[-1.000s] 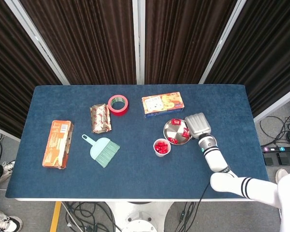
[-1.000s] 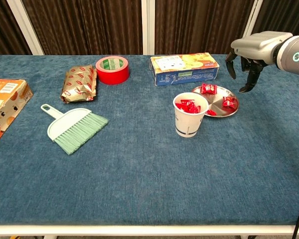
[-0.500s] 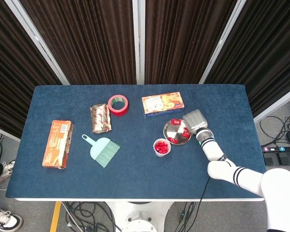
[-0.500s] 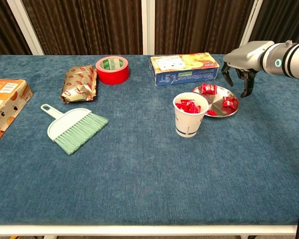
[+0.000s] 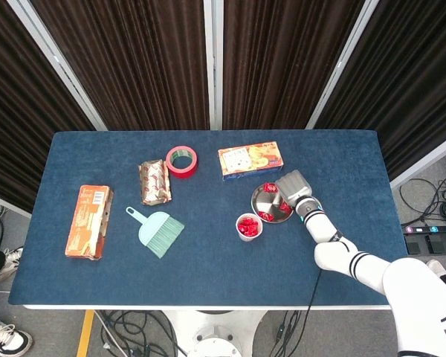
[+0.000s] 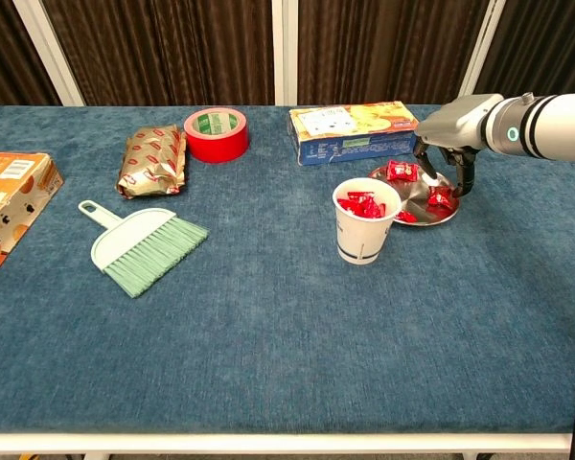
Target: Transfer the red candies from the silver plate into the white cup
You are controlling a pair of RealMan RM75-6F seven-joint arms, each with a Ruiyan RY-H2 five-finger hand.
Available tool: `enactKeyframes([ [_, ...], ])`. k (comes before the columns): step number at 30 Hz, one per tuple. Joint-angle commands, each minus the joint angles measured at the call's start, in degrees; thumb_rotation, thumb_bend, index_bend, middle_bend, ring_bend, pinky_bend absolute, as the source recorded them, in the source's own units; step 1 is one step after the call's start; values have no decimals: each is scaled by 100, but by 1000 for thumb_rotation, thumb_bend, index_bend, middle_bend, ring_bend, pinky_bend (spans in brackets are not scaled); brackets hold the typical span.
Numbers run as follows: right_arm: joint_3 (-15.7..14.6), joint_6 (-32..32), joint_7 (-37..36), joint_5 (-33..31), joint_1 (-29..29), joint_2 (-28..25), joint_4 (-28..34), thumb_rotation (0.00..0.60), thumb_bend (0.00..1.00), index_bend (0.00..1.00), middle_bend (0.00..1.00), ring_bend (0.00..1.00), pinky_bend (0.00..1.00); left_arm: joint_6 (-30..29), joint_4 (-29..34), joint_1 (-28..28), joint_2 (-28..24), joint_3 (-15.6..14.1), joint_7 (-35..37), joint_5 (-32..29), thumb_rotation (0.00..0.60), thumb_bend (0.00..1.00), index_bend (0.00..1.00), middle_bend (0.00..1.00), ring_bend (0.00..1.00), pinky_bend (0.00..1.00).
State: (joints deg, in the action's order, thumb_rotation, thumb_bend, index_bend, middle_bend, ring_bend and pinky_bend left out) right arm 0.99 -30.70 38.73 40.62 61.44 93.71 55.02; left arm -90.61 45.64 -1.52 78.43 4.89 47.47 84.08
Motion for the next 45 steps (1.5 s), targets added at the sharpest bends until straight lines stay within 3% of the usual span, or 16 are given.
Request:
enactKeyframes([
  [1,-30,96,-64,24,32,92,-129,600,124,473,1000,1000,1000,9,-20,3,6,5,12,-6,599,102,147,164,58,187],
  [8,-61,219,-173,86,98,257,-356,600,131,463,1000,1000,1000,6,-52,20,-8,33,30,-16,598,102,147,164,58,187],
  [32,-207,180,-209,-173,150,244,-277,600,185,617,1000,1000,1000,-53,38,-48,-50,12,-19,-4,600,102,147,164,58,187],
  [39,-76,-301,-252,-49,144,-133,388,600,195,620,1000,1000,1000,-67,67,-36,-65,13,-33,15,600,103,146,164,58,188],
  [45,137,-1044,-175,265,149,-733,1563,600,199,619,1000,1000,1000,-102,93,-32,-64,18,-42,28,600,102,146,164,58,187],
])
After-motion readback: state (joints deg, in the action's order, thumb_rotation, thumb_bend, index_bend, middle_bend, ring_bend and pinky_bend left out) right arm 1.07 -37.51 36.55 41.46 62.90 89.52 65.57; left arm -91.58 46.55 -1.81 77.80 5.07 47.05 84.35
